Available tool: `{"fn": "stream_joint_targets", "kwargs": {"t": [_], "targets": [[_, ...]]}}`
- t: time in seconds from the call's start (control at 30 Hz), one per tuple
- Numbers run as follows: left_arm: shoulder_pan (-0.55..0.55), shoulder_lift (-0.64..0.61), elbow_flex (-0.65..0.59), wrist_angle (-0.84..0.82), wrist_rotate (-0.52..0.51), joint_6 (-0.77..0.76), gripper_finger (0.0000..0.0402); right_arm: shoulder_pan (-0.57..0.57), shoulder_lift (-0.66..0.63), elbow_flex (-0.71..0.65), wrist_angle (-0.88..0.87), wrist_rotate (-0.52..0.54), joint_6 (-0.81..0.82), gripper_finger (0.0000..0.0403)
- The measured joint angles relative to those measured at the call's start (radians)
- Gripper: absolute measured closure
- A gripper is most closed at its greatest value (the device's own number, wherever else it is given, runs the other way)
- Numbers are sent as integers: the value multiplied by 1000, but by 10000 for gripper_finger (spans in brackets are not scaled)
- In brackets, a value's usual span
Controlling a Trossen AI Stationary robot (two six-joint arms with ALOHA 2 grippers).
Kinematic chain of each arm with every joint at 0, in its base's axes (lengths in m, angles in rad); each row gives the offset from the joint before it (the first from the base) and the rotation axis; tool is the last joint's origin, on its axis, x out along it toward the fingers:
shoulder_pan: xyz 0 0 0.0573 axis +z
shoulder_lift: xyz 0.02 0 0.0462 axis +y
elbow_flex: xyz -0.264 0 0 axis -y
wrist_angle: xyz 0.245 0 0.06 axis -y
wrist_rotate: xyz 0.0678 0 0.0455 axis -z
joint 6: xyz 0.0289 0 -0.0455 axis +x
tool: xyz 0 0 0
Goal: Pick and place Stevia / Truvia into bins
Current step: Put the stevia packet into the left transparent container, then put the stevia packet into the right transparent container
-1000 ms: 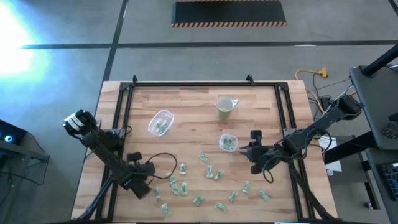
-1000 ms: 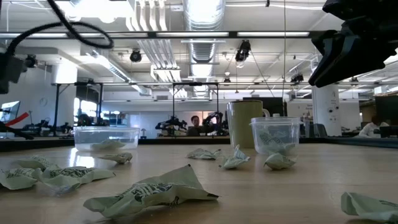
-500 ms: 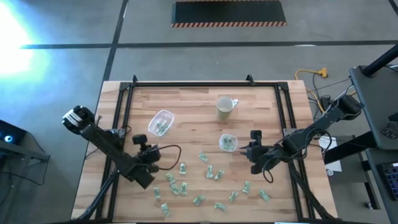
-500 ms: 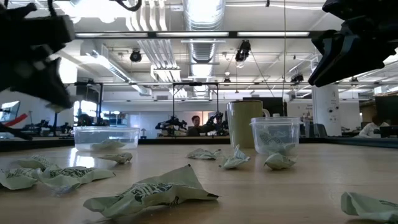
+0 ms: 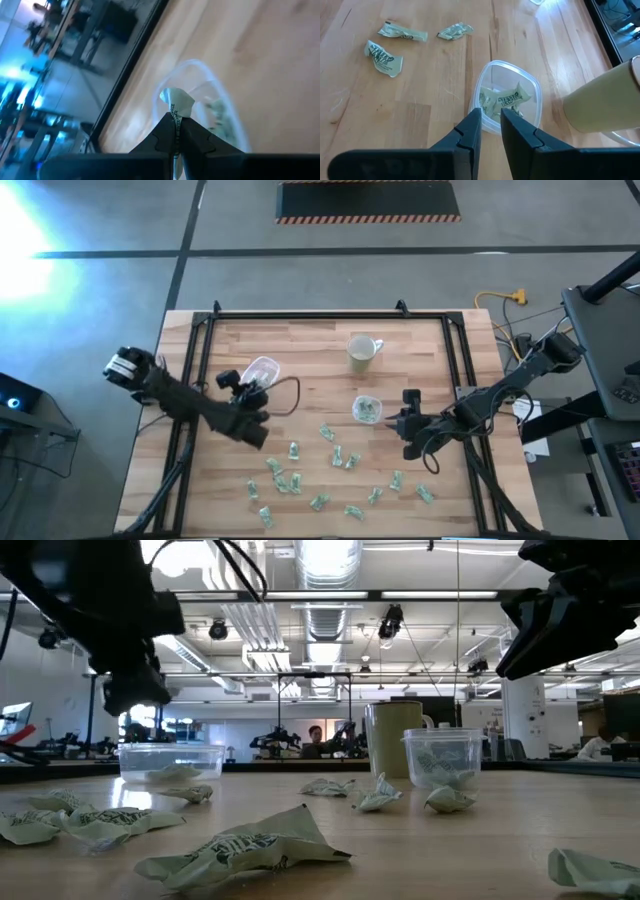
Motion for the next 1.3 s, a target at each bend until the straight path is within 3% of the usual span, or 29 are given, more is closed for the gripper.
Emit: {"fn": "stream_joint_targets", "kwargs": {"t": [0.27, 0.47, 0.77, 1.03, 1.3], "targets": [[157, 0, -8, 24, 30, 120, 391, 0, 0, -9, 1, -2, 0, 339], [187, 0, 18, 116, 39, 272, 325, 0, 0, -10, 2, -2, 0, 342], [204, -1, 33, 104, 51, 288, 242, 0, 0, -19, 29, -9, 5, 341], [175, -19, 99, 105, 93, 290, 235, 1, -1, -32, 55, -342, 83, 337], [103, -33, 124, 106, 95, 281, 235, 26, 32, -96, 165, -447, 159, 322]]}}
